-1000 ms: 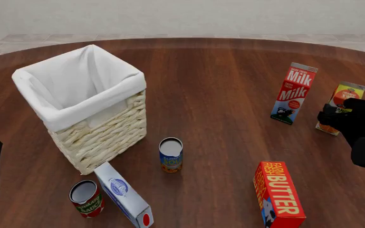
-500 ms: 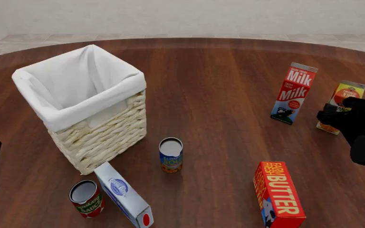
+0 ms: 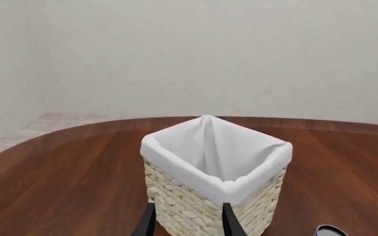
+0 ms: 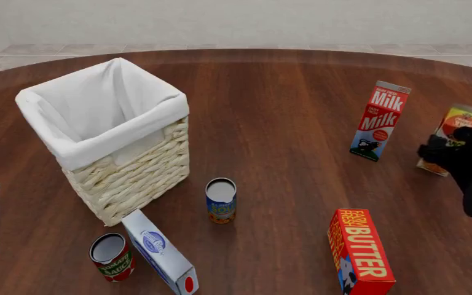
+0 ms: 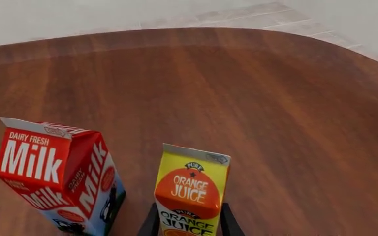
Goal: Pick up the orange juice, and put it in the basket.
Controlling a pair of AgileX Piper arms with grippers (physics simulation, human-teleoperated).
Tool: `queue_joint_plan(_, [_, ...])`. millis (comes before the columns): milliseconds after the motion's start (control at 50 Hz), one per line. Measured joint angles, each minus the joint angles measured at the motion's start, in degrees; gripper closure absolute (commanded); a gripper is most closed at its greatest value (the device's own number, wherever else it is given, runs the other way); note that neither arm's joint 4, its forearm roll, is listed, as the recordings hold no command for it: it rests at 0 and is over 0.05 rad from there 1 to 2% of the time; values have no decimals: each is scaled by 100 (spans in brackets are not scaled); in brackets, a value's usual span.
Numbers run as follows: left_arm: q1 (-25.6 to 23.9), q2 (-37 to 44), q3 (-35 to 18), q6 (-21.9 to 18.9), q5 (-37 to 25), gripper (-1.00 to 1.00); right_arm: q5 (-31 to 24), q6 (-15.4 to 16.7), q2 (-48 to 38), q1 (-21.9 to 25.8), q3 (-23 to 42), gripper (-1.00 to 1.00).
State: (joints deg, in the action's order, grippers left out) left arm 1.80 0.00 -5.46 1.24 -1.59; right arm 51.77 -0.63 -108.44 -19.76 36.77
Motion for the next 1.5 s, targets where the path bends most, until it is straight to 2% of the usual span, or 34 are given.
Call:
queue_joint_plan(360, [-8,0,-50,13,-32,-100,-27,-2,1347,22,-790,100])
queue_joint_plan(640, [12,0,-104,23,-82,-100,-753,180,3762,252,-1399,100])
queue_joint_plan(820, [42,0,-161,10,-132,-100,-1636,483,5508,701,-1405,100])
queue_joint_plan(980, [73,0,-253,8,-213,-100,-2124,873,6478,1425,-1229,100])
queue_joint_plan(1100, [85,0,-319,7,-281,-100,-2134,1185,6618,2053,-1045,100])
queue_joint_plan(1240, [103,0,-411,-2,-363,-100,-1889,1537,6199,2782,-727,100])
queue_joint_plan(1500, [152,0,-527,-19,-451,-100,-1348,1751,5177,3640,-321,100])
